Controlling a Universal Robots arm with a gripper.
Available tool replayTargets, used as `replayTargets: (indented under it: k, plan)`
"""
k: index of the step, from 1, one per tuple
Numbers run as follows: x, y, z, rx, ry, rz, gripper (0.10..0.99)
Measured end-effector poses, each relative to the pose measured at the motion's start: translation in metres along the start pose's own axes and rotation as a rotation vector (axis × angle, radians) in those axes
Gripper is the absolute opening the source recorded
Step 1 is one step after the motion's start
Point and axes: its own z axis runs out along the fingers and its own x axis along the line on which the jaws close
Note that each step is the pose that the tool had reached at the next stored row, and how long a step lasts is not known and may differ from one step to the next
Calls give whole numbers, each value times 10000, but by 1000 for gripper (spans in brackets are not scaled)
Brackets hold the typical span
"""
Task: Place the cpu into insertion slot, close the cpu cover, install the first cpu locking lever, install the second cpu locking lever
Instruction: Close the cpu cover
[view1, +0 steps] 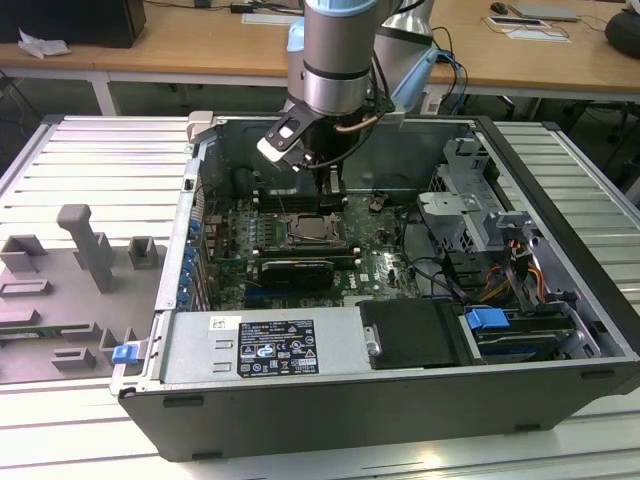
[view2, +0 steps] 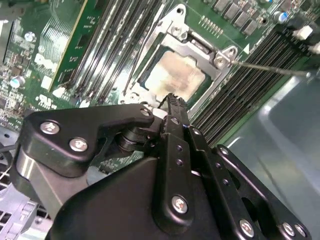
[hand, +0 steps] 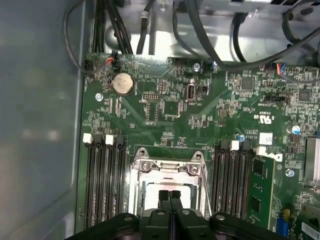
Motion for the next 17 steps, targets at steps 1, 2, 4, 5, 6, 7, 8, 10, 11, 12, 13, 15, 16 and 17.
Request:
replayTargets:
  k: [1,2,4,5,6,7,8,10,11,12,13,15,16,17]
  plan:
    - [3,-58,54,0,1,-1,110]
    - [4,-84,89,-1,1,-1,110]
    - [6,-127,134,-1,1,0,110]
    - [7,-145,146,-1,1,-2,110]
    - [8,-177,159,0,2,-8,110]
    - [8,-193,163,0,0,-14,110]
    - [11,-222,175,-1,2,-32,110]
    - [13,-270,214,0,3,-109,110]
    - [13,-281,228,0,3,-125,110]
    - [13,-286,238,1,3,-132,110]
    - [13,-289,261,1,3,-143,110]
    - [13,-290,283,1,2,-146,110]
    - [12,-291,291,5,-3,-145,110]
    - [13,-290,288,0,4,-144,110]
